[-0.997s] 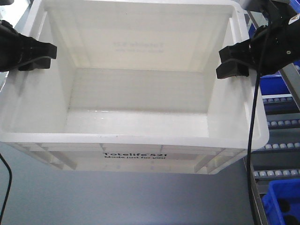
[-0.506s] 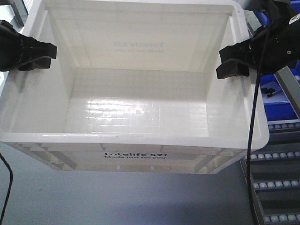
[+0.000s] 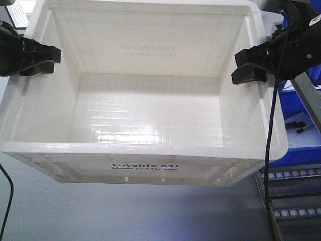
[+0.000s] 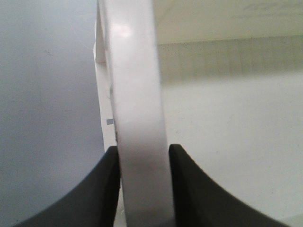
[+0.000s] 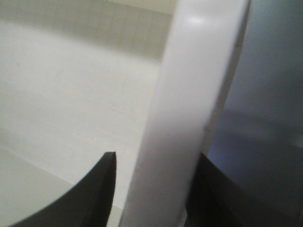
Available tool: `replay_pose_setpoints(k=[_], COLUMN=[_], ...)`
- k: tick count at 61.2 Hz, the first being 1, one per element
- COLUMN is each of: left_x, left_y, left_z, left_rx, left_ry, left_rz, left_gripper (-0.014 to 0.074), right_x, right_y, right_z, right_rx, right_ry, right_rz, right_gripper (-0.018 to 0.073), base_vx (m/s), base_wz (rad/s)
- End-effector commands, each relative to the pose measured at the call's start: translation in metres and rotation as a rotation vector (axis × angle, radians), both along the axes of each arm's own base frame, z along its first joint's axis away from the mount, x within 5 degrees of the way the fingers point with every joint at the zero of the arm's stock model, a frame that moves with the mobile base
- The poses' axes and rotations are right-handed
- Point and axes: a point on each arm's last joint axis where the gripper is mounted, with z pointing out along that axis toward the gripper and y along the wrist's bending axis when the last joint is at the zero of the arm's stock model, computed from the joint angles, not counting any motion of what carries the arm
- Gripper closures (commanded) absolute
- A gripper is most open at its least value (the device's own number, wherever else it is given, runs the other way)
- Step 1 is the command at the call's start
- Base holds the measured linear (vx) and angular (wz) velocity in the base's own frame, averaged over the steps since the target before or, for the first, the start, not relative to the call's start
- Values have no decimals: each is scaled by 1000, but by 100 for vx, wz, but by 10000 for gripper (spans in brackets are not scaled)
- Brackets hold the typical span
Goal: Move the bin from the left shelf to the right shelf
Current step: 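Hold the tote with both grippers while driving to the other shelf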
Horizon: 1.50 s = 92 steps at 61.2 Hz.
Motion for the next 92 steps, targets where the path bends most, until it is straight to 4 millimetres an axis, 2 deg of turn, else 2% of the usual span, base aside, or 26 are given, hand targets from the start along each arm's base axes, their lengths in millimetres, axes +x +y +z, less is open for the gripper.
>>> replay_pose_setpoints(k=[1,37,92], left_x=[-3,-3,-3], left_y=[2,2,2], left_z=[31,31,31], left_rx=[-14,-14,-14], left_ry=[-190,-190,-190], left_rz=[-12,-12,-12], left_gripper=[604,604,604], right_x=[-6,-6,-6], right_y=[-4,-4,-4], right_z=[29,29,29], right_rx=[6,5,4], right_ry=[-157,-157,-157], right_rz=[7,7,7], right_gripper=[564,564,564], base_vx=[48,43,21], base_wz=[-1,18,49])
